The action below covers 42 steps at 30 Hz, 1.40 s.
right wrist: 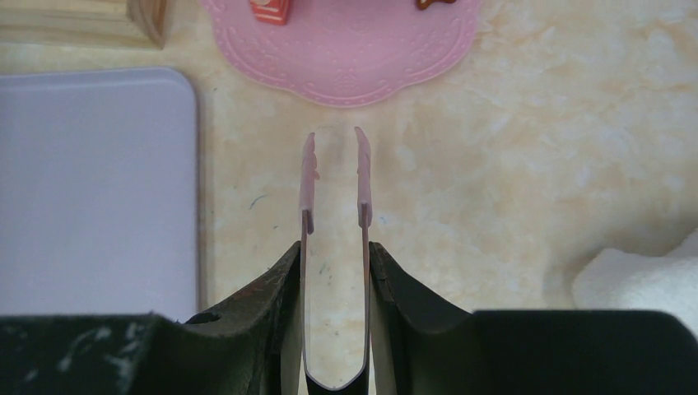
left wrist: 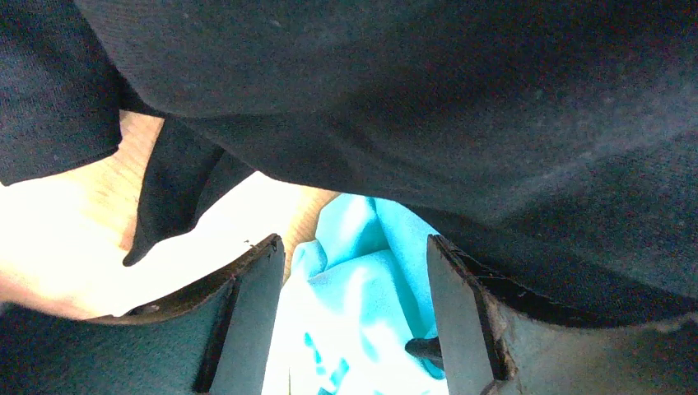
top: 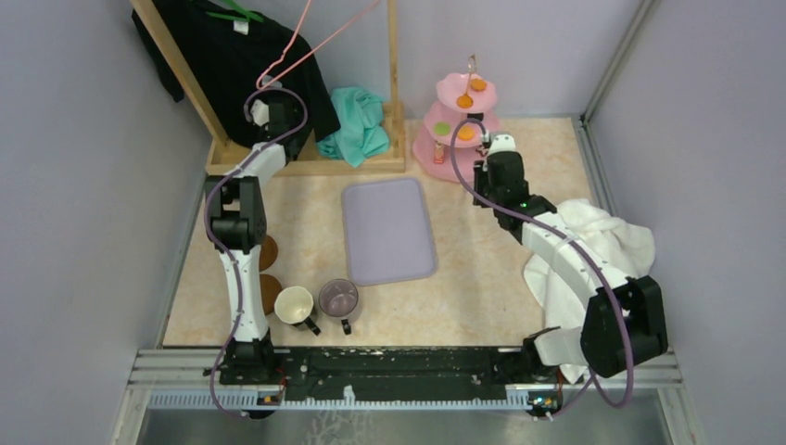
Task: Serve the afternoon tea
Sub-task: Adjust the desert at the desert table.
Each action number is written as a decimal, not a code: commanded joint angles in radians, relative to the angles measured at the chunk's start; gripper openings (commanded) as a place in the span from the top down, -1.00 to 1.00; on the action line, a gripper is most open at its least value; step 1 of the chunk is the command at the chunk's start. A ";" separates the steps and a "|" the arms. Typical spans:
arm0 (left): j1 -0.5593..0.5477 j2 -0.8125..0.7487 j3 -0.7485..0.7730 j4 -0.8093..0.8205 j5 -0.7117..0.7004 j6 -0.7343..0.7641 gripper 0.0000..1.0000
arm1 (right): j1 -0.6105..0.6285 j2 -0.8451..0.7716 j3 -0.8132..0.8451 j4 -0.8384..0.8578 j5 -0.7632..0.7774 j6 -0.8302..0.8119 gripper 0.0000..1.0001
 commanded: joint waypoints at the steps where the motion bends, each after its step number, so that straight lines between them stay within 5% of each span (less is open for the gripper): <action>1: -0.008 -0.017 0.016 0.014 -0.010 0.022 -0.39 | -0.056 0.010 0.079 0.110 0.015 -0.048 0.41; 26: -0.008 0.075 0.152 -0.018 -0.040 0.056 -0.39 | -0.209 0.366 0.210 0.400 -0.072 -0.126 0.42; 42: -0.009 0.132 0.219 -0.036 -0.062 0.064 -0.40 | -0.226 0.496 0.270 0.365 -0.031 -0.159 0.38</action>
